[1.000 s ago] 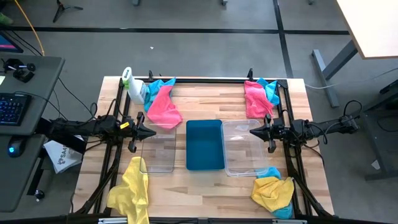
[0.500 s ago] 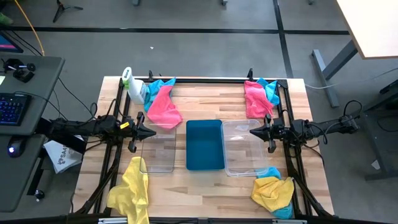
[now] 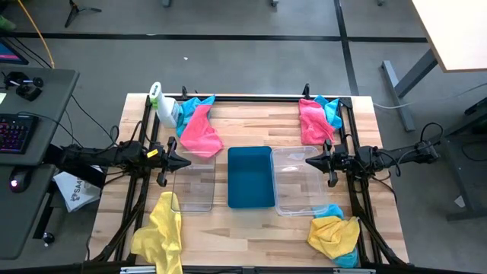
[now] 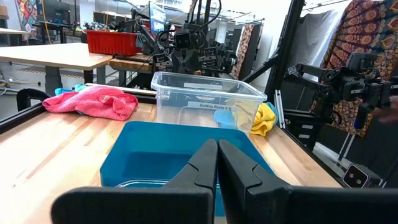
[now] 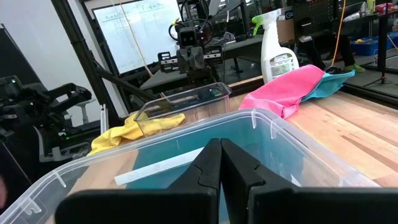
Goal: Sort microfiber towel by color & place in baskets
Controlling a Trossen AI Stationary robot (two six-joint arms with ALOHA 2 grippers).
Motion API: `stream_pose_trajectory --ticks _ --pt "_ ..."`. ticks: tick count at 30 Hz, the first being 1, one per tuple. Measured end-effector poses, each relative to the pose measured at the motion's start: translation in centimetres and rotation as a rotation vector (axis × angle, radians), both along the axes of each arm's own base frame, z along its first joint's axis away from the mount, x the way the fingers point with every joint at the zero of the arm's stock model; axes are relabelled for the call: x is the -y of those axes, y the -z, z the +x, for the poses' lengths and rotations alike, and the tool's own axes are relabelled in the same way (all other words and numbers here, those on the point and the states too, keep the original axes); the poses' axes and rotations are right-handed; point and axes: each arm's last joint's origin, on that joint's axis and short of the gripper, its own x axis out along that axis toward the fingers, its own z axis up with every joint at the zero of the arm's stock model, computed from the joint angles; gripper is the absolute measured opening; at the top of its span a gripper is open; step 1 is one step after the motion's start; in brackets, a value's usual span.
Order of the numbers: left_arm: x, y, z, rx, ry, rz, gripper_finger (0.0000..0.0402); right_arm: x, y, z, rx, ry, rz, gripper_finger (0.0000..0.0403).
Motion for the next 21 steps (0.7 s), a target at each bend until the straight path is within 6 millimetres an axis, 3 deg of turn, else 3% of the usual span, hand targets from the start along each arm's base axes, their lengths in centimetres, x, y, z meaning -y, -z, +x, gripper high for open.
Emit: stream_pose_trajectory --ticks 8,11,17,21 --pt "0.0 0.0 0.0 0.0 0.0 0.0 0.0001 0.0 0.0 0.0 0.0 0.007 -0.005 0.0" --pt "0.0 0.0 0.0 0.0 0.0 0.0 0.0001 0.3 -0.4 0.0 0.044 0.094 -0.004 0.0" --pt "0.0 0.0 0.0 -0.001 0.0 0.0 0.0001 1.6 -5.4 -2.0 0.678 0.31 0.63 0.0" --pt "0.0 0.0 0.0 0.0 0.0 0.0 0.0001 2.3 -6.8 -3.1 0.817 0.441 0.62 0.0"
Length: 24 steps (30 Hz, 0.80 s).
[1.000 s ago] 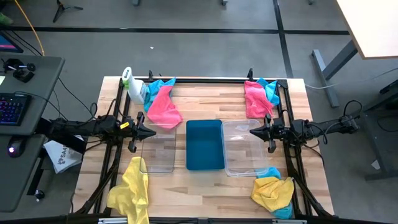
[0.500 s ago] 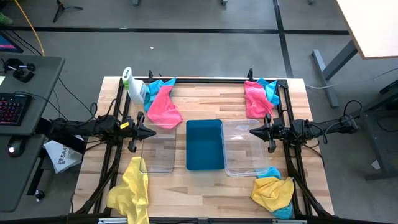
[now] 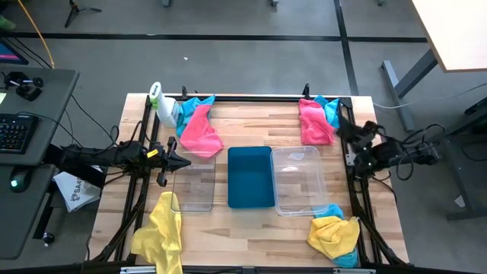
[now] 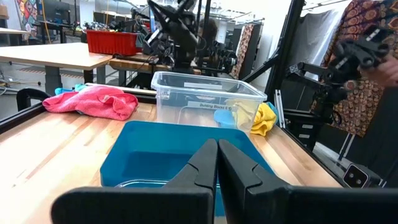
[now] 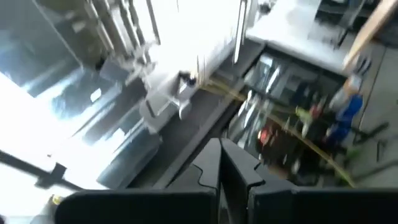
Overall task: Sort microfiber towel by color & place in baskets
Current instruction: Put the right pink microfiber cloth into the right transparent bin
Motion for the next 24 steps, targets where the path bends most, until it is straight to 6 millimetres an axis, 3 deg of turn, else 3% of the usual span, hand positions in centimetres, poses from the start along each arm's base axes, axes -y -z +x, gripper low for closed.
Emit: stream_pose_trajectory --ticks 4,8,11,16,24 --pt "0.0 0.0 0.0 0.0 0.0 0.0 0.0001 0.3 -3.7 0.6 -0.126 0.045 -0.06 0.0" --pt "0.0 0.0 0.0 0.0 0.0 0.0 0.0001 1.2 -7.5 2.0 -0.549 0.145 -0.036 0.0001" --pt "0.0 0.0 0.0 0.0 0.0 0.0 0.0001 2.4 -8.8 2.3 -0.919 0.225 0.088 0.0011" --pt "0.0 0.0 0.0 0.0 0.0 0.0 0.0001 5.2 -8.4 4.1 -1.316 0.193 0.274 0.0082" --pt "0.0 0.0 0.0 0.0 0.0 0.0 0.0001 11.8 -2.6 8.5 -1.611 -0.041 0.564 0.0226"
